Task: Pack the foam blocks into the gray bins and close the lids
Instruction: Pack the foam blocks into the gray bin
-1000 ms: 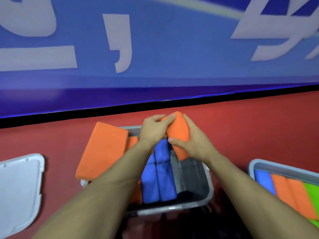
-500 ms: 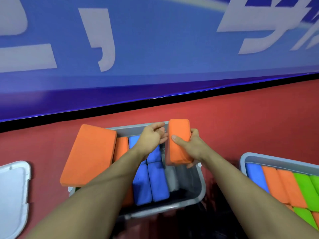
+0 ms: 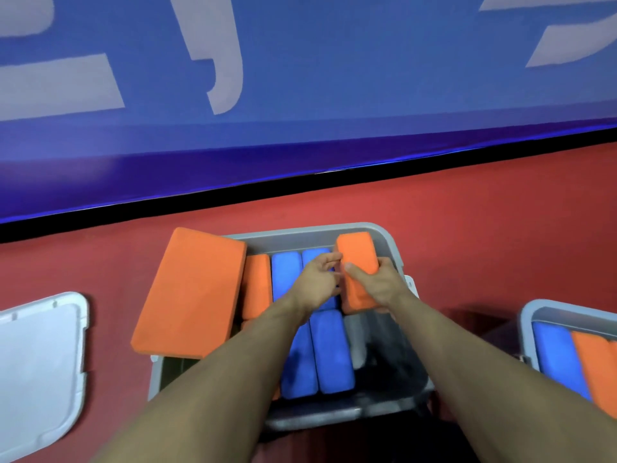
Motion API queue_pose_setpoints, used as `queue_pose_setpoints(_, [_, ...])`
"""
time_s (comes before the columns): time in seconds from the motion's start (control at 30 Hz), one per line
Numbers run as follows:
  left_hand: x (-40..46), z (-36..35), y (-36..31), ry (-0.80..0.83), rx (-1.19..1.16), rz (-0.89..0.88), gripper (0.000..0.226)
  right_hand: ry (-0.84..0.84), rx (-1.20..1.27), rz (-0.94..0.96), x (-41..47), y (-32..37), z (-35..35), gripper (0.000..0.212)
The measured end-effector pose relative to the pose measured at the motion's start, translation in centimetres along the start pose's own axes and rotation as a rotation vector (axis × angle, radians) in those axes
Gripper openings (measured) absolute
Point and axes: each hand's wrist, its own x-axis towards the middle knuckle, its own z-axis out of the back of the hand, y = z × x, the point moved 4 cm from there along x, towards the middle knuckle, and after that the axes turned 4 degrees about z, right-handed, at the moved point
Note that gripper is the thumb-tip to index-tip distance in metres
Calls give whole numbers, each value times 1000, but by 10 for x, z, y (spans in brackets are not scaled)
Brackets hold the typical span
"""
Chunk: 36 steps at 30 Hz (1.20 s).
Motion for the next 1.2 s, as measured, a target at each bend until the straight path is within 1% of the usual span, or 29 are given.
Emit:
queue_pose_setpoints(0.03, [4,1,1,-14,-11,-3,47,-17,7,-22,2,-1,-2,82])
queue_pose_setpoints(0.17, [24,7,3,-92,-82,7,39,-75,-20,-66,15,-3,-3,71])
queue_pose_setpoints(0.27, [35,10,7,-80,-75,42,43,-65,-55,-56,27,-7,-8,65])
queue_pose_setpoints(0.4, [41,4,20,-37,1,79,42,-63,-102,-101,40,-23,-28,73])
queue_pose_setpoints(0.53, [45,-5,27,-36,90,94,42,-85,-99,-133,49,-31,-41,62])
queue_pose_setpoints(0.63, [45,1,36,-53,172,117,45,-75,-23,-178,49,-41,-49,61])
queue_pose_setpoints(0.73, [51,21,43,-113,233,136,53,-82,-4,-187,51,-46,-53,66])
queue_pose_setpoints(0.87, [55,42,35,-192,176,116,49,-61,25,-218,53,-51,-51,77])
queue_pose_setpoints(0.93, [53,48,25,-203,195,71,49,-13,-17,-219,51,-48,-50,92])
queue_pose_setpoints(0.97, [50,52,18,-221,246,40,51,11,-50,-225,50,-43,-50,101])
queue_pose_setpoints(1.0, [46,57,9,-245,300,-8,52,24,-87,-228,46,-36,-49,105])
queue_pose_setpoints(1.03, [41,64,0,-272,333,-61,53,21,-128,-212,42,-24,-47,103])
queue_pose_setpoints(1.1, [29,82,-17,-322,355,-150,53,10,-178,-87,28,12,-45,92])
queue_pose_setpoints(1.2, [9,118,-31,-409,400,-197,57,92,-179,131,-5,74,-43,79])
